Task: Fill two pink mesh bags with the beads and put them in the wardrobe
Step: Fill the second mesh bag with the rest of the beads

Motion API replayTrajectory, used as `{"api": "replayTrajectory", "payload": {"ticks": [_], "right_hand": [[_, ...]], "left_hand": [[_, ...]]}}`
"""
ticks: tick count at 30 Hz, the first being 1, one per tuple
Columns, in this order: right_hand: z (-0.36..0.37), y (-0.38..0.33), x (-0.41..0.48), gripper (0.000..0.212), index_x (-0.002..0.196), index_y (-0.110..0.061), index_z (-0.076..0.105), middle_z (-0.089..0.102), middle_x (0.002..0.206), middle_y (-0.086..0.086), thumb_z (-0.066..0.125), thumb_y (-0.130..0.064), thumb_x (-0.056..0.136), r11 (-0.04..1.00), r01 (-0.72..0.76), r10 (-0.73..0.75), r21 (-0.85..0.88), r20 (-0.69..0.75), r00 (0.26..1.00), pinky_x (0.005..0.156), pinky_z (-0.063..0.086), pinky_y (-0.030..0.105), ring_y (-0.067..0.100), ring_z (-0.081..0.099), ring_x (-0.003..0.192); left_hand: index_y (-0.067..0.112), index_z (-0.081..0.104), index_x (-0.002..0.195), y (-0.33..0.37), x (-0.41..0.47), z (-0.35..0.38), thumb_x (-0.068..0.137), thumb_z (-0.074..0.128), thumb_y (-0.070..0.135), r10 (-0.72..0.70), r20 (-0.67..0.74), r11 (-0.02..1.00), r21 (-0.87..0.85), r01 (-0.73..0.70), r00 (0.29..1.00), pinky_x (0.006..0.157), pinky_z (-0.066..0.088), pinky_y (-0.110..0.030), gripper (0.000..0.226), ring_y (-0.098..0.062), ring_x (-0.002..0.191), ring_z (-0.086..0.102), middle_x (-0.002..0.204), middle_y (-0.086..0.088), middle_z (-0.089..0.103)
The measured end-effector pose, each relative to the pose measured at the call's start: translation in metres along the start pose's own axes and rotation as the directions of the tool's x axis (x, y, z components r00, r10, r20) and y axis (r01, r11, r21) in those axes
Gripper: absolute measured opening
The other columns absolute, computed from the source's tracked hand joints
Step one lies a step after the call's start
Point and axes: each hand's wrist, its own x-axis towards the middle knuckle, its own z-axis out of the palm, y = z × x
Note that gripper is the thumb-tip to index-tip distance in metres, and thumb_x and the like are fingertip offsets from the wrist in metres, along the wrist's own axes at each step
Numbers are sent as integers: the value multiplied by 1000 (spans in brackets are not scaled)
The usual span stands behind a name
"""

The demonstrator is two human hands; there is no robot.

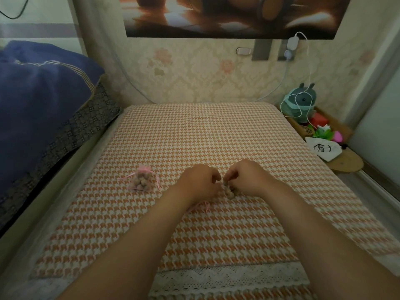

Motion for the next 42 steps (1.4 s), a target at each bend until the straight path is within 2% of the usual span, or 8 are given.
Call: {"api": "replayTrajectory", "payload": {"ticks": [7, 14, 20, 28, 31, 35, 39, 42], "right_hand": [[-4, 3, 3, 15, 85, -30, 81, 75, 88, -11, 73, -18, 85, 993, -4, 21, -115, 140, 990, 79, 60, 33, 11, 69, 85], [1, 7, 7, 2, 82, -30, 80, 74, 85, -8, 80, -28, 82, 993, -1, 13, -120, 100, 995, 81, 60, 39, 14, 69, 82], [2, 10, 6, 10, 94, -34, 78, 72, 90, -13, 72, -27, 91, 994, 44, -41, 97, -24, 999, 77, 59, 31, 7, 67, 81], [5, -6, 0, 15, 101, -33, 75, 72, 93, -14, 77, -26, 87, 933, 137, -111, 332, -98, 989, 74, 56, 22, 1, 67, 79], [10, -13, 0, 11, 101, -28, 75, 72, 94, -10, 75, -27, 90, 926, 142, -119, 349, -85, 989, 60, 52, 19, -7, 64, 63], [20, -16, 4, 14, 104, -21, 76, 72, 93, -7, 74, -25, 91, 936, 71, -52, 345, -65, 997, 59, 46, 18, -4, 57, 59], [29, -20, 6, 14, 99, -19, 77, 73, 90, -5, 79, -25, 87, 943, 18, -18, 332, -4, 1000, 67, 53, 23, 7, 67, 76], [31, -25, 6, 7, 92, -22, 79, 75, 89, -7, 80, -24, 86, 944, 21, -30, 328, 24, 999, 77, 57, 26, 6, 69, 84]], "left_hand": [[33, 75, 106, 4, 9, 13, 79, 72, 46, 24, 70, 1000, -2, -24, 997, 83, 55, -32, 29, -10, 92, 66, 99, 12, 73], [33, 77, 101, -2, 16, 23, 84, 73, 47, 19, 23, 998, -66, -17, 1000, 84, 54, -31, 23, -10, 91, 67, 97, 11, 76], [32, 74, 95, -6, 15, 17, 93, 60, 54, -61, -81, 986, -158, 48, 995, 88, 45, -34, 26, -10, 85, 63, 90, 10, 72], [36, 63, 76, -19, 2, 3, 98, 52, 51, -102, -116, 951, -302, 62, 988, 63, 37, -30, 29, -9, 66, 57, 67, 9, 61], [36, 70, 91, -30, -6, 4, 95, 50, 58, -70, -166, 975, -222, 32, 984, 78, 44, -34, 30, -8, 81, 60, 79, 16, 66], [34, 59, 131, -45, -19, 0, 76, 58, 74, -63, -98, 988, -147, 48, 993, 104, 42, -40, 67, -12, 121, 46, 125, 12, 57], [28, 48, 141, -52, -28, -5, 58, 74, 78, -100, 93, 985, -128, 112, 991, 98, 50, -38, 100, -14, 118, 49, 128, 8, 50], [31, 57, 122, -57, -28, -7, 60, 78, 73, -39, 133, 992, -116, 54, 990, 83, 54, -33, 77, -11, 99, 57, 109, 12, 58]]}}
